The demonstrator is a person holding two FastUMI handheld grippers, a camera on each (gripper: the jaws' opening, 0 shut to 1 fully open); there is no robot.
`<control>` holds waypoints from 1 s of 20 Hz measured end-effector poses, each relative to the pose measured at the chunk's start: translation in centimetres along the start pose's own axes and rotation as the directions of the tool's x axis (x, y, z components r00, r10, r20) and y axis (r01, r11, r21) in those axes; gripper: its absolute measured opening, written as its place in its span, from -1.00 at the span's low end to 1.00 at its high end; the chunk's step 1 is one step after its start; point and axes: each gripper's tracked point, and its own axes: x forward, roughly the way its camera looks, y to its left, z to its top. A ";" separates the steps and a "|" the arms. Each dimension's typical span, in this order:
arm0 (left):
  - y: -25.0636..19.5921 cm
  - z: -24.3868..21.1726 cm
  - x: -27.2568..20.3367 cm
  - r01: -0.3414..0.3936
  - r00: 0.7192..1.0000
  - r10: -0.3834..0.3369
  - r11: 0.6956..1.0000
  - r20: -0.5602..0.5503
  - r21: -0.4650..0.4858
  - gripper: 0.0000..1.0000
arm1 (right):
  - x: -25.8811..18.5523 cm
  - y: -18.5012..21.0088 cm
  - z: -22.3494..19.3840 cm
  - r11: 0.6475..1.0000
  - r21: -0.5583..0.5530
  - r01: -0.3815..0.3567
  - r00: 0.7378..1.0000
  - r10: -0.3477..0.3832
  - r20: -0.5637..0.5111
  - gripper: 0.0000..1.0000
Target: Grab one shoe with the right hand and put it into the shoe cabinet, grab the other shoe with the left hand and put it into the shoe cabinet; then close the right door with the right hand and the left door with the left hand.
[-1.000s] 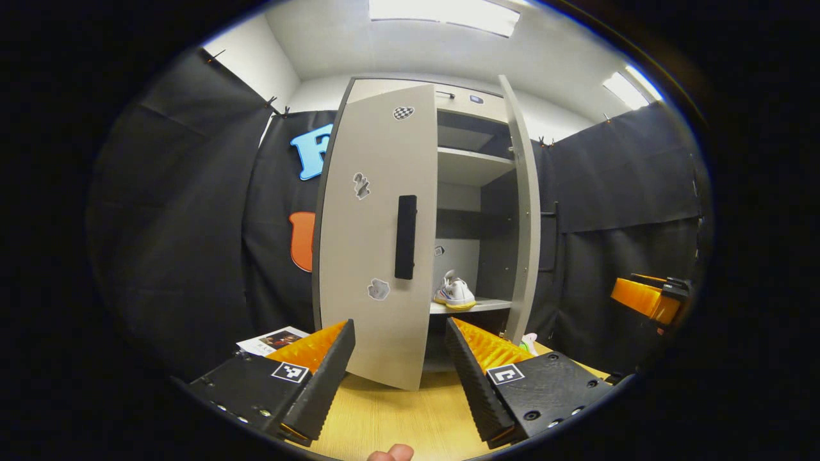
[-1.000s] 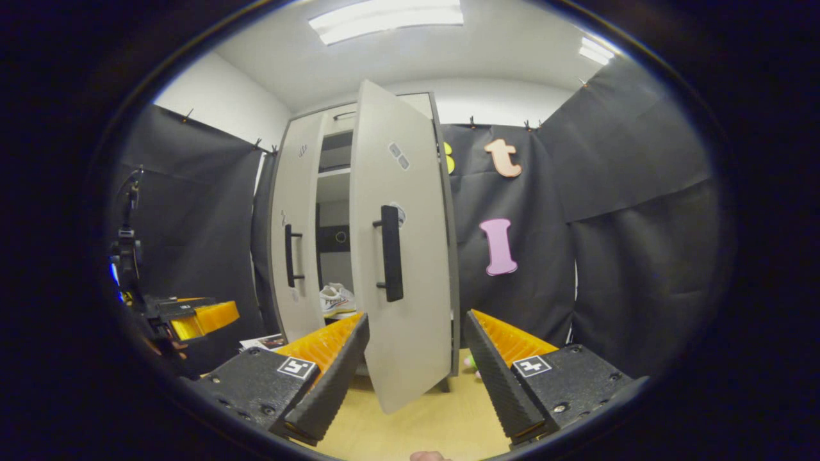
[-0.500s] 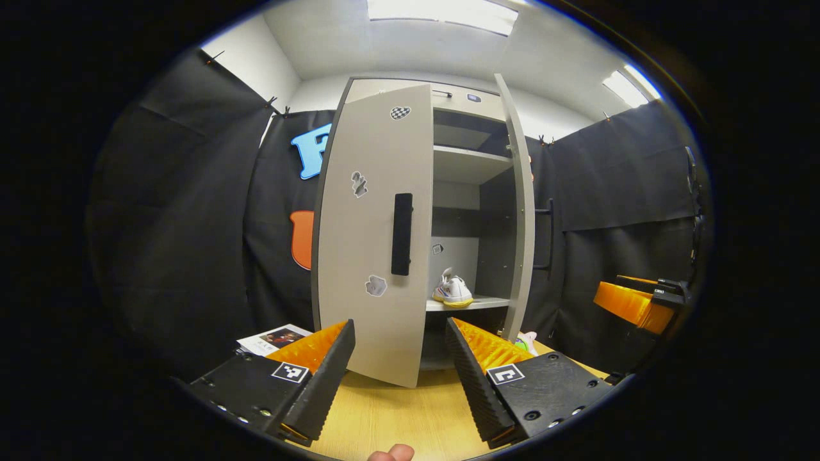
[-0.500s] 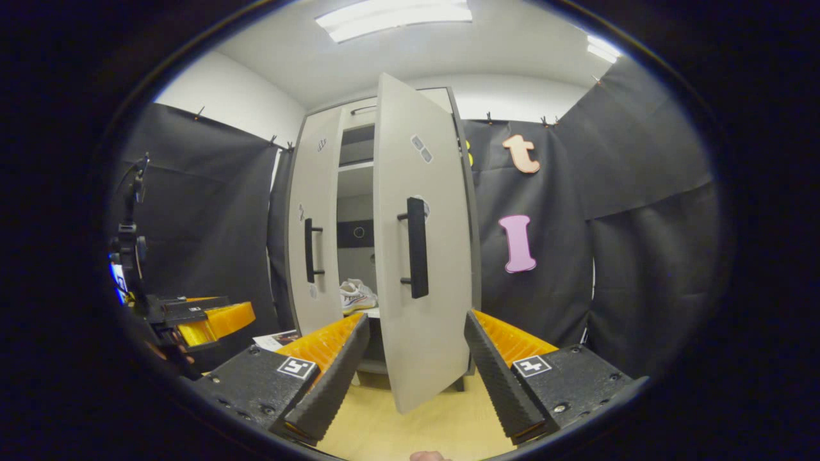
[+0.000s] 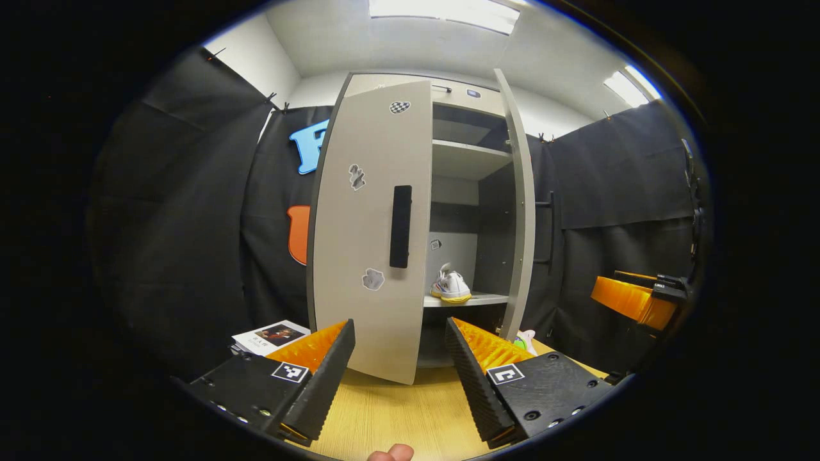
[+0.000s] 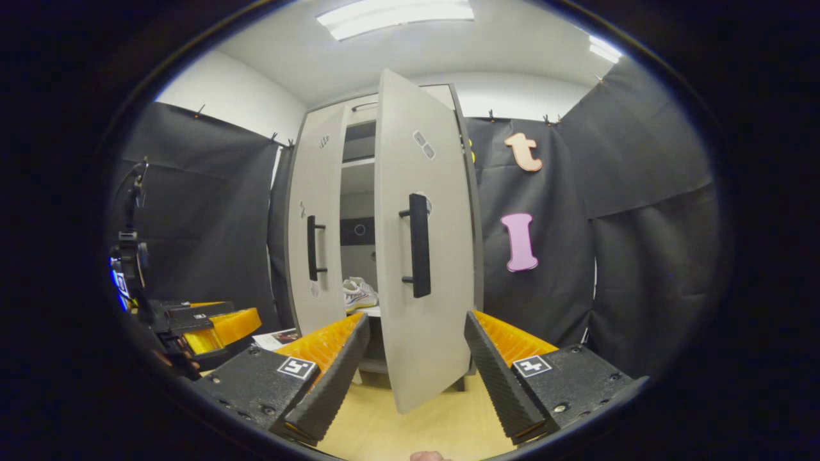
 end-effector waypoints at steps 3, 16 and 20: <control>-0.2 -0.1 0.1 0.007 1.000 -0.007 1.000 -0.002 -0.002 0.71 | 0.2 0.1 0.1 1.000 -0.006 -0.003 1.000 0.003 0.003 0.86; -0.8 0.2 0.2 0.028 1.000 -0.028 1.000 0.007 0.006 0.71 | -0.1 -0.1 0.4 1.000 -0.003 0.001 1.000 -0.001 0.013 0.94; -0.8 -0.1 -0.1 0.025 1.000 -0.025 1.000 -0.002 0.002 0.71 | -0.3 -0.1 0.1 1.000 0.001 0.000 1.000 0.000 0.005 0.94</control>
